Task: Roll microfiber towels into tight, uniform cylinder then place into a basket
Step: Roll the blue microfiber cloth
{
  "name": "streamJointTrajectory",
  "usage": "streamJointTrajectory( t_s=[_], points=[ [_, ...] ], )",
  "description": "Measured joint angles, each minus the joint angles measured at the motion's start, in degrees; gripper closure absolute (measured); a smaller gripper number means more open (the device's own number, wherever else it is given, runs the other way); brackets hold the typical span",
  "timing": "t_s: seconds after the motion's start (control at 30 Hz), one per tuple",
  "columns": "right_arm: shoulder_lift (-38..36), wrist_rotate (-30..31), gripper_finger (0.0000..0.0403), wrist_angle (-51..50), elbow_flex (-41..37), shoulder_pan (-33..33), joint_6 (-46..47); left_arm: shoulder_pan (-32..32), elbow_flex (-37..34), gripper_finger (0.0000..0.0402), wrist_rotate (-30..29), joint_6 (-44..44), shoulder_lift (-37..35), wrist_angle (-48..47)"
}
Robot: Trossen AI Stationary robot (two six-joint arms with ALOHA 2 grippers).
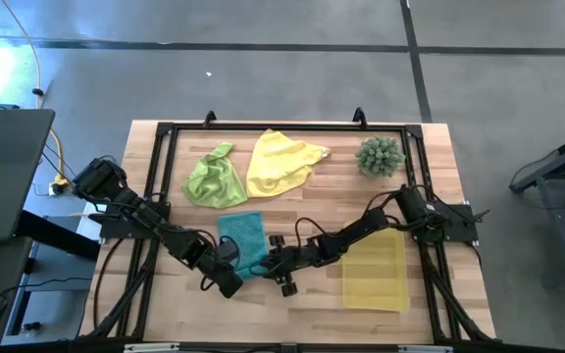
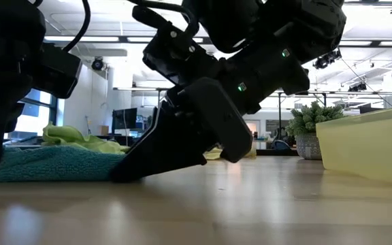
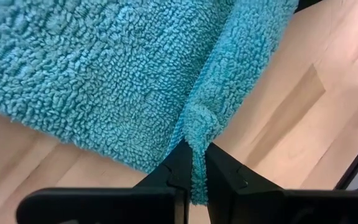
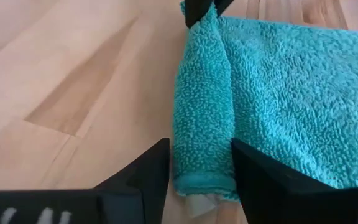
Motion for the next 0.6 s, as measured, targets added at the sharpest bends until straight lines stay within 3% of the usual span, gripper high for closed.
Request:
streamJointTrajectory(
  t_s=[0.33,0.47,0.6],
  points=[
    [-0.32,-1.45,0.0384,-3.91,0.15,-0.17,3.05,0.07,1.1,0.0382,-1.18,5.49,0.02,-0.05],
    [-0.32,-1.52,0.0391,-4.37,0.15,-0.2,3.13,0.33,3.7,0.0382,-1.16,10.94,0.01,-2.17],
    [-0.26,-1.63,0.0389,-4.37,0.13,-0.2,3.55,1.16,7.78,0.0378,0.05,17.84,0.02,-10.04]
  ],
)
